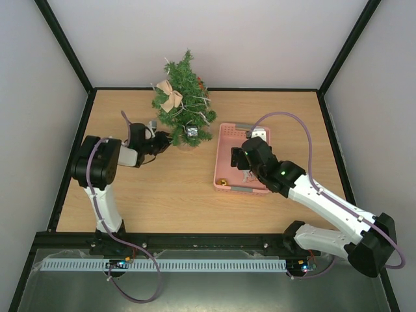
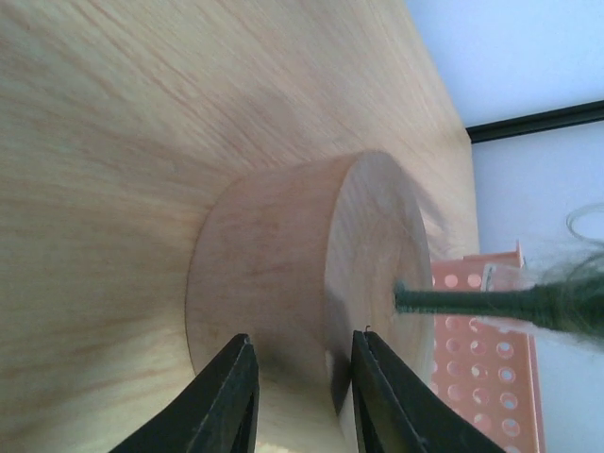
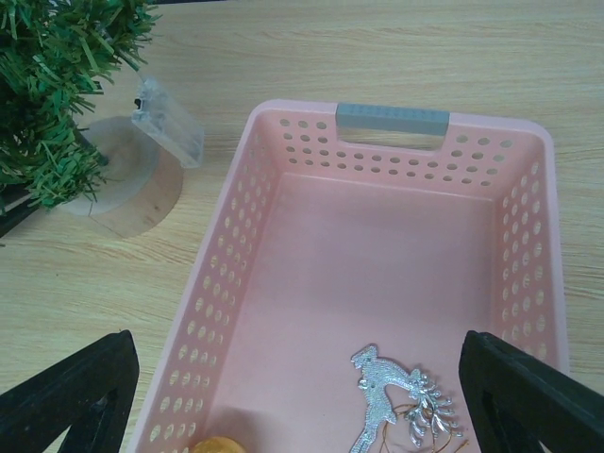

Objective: Decorate the small christmas tree
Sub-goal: Adjust the Christmas tree at the center of the board.

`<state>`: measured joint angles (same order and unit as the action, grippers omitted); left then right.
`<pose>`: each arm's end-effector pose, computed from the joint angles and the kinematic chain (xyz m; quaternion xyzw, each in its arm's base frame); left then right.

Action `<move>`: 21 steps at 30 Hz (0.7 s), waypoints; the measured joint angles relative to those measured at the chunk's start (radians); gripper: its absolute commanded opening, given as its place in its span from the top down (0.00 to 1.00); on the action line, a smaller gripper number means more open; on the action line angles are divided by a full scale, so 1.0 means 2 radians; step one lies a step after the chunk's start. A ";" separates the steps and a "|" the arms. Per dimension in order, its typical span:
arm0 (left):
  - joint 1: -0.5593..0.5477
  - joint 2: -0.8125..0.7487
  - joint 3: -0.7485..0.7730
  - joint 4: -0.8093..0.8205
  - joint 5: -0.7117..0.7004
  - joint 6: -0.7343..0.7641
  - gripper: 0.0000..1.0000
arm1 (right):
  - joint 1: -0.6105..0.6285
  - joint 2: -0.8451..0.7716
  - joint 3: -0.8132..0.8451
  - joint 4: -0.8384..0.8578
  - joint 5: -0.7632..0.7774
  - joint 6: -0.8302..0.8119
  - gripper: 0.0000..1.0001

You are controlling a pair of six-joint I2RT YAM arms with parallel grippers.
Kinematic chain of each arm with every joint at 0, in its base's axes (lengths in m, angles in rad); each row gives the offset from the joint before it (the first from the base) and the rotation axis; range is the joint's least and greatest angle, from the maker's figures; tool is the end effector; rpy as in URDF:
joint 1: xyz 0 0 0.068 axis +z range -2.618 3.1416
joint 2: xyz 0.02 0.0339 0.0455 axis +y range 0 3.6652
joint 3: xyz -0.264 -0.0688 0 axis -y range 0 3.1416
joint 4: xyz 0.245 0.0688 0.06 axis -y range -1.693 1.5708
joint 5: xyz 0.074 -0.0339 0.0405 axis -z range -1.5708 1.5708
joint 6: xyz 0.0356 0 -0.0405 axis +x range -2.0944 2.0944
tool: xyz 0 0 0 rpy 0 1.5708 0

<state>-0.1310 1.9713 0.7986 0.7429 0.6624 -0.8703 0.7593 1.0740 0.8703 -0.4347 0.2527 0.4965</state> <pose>0.3600 -0.0695 0.1115 -0.1238 0.8056 -0.4852 0.3167 0.1754 0.1542 0.2901 -0.0600 0.8859 0.1709 0.4270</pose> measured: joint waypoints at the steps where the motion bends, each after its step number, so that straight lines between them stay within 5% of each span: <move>1: -0.002 -0.005 -0.003 -0.006 -0.002 0.002 0.71 | 0.000 -0.001 0.000 0.000 -0.001 0.000 0.09; 17: -0.045 -0.060 -0.053 -0.030 -0.040 0.002 0.71 | 0.000 0.001 -0.002 0.000 -0.008 -0.007 0.12; 21: -0.050 -0.080 -0.075 -0.030 -0.046 -0.006 0.63 | -0.002 0.005 -0.002 0.001 -0.024 -0.011 0.16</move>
<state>-0.2310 1.8111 0.6495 0.6823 0.5705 -0.8833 0.7563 1.0847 0.8665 -0.4335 0.2054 0.4751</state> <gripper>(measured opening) 0.317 0.861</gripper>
